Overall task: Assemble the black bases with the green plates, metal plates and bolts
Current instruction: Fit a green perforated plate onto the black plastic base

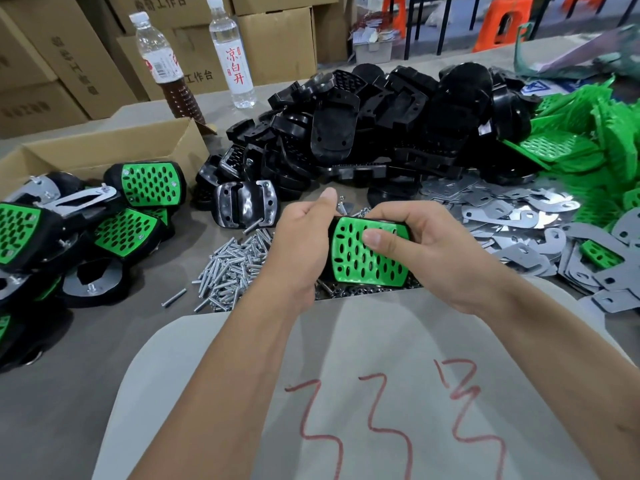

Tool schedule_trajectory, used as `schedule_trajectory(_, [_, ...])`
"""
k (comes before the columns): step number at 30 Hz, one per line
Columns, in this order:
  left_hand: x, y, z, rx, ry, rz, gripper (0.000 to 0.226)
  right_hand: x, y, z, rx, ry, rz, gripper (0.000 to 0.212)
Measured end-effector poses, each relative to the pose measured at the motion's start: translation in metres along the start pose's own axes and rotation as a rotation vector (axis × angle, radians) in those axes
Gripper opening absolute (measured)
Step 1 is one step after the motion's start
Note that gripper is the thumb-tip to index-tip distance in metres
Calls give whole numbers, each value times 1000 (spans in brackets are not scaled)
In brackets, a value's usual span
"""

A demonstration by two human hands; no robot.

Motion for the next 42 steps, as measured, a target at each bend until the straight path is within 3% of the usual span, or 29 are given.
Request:
schedule_trajectory(9, [0, 1, 3, 138, -18, -84, 44, -1, 3, 3, -134, -20, 10, 11])
schedule_trajectory(13, [6, 0, 3, 130, -24, 230, 50, -1, -5, 2, -49, 17, -134, 3])
schedule_trajectory(15, [7, -5, 7, 93, -78, 353, 35, -2, -7, -1, -1, 46, -198, 17])
schedule_trajectory(17, [10, -12, 10, 3, -115, 403, 34, -2, -8, -3, 71, 89, -237, 28])
schedule_trajectory(21, [12, -16, 11, -75, -105, 359, 36, 1, -5, -6, 130, 155, -207, 28])
schedule_trajectory(25, [9, -9, 12, -110, -91, 296, 52, 0, -6, -10, 356, 233, -44, 39])
schedule_trajectory(29, [3, -3, 9, -124, -118, 324, 60, -1, -10, -7, 440, 156, 5, 24])
schedule_trajectory(39, [1, -4, 4, -35, -72, 371, 30, -1, -14, -6, 399, 154, -62, 31])
schedule_trajectory(40, [-1, -2, 3, -22, -63, 354, 23, -2, -13, -5, 392, 155, -67, 30])
schedule_trajectory(42, [-2, 1, 4, 10, -26, 244, 34, -2, -10, -2, 389, 137, -54, 20])
Point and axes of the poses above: each hand's wrist, its own x-axis towards the middle knuckle, its own y-axis out of the palm, z = x × y, the point moved 4 cm from there along x, towards the middle knuckle, and after that the axes turned 14 degrees about -x, right-handed, at the moved point
